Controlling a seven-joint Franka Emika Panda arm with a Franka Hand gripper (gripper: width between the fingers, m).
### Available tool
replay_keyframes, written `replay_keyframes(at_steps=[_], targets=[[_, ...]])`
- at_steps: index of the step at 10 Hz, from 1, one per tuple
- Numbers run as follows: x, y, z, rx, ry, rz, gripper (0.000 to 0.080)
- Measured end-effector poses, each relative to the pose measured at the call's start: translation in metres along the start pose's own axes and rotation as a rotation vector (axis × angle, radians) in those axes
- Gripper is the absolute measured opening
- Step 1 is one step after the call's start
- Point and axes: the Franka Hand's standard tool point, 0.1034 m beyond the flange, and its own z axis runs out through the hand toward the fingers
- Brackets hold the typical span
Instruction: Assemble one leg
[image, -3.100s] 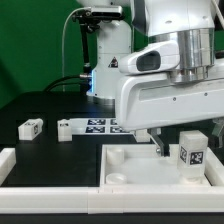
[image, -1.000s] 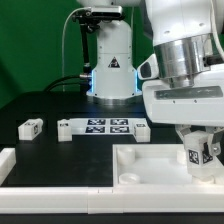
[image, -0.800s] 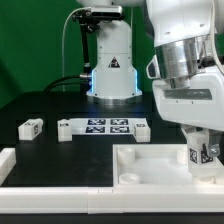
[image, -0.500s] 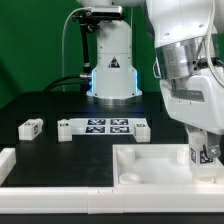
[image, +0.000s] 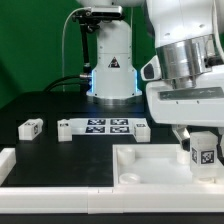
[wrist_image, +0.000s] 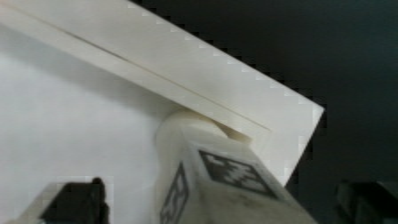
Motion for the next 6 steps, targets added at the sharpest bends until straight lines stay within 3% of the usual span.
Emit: replay_keyframes(at_steps=[4,6], targets=[[-0.0025,-0.0002,0.0021,-0.021,0.01,-0.458,0.0649],[-0.0078,-0.0056,0.0029,-0.058,0.036,-0.786,0.0649]])
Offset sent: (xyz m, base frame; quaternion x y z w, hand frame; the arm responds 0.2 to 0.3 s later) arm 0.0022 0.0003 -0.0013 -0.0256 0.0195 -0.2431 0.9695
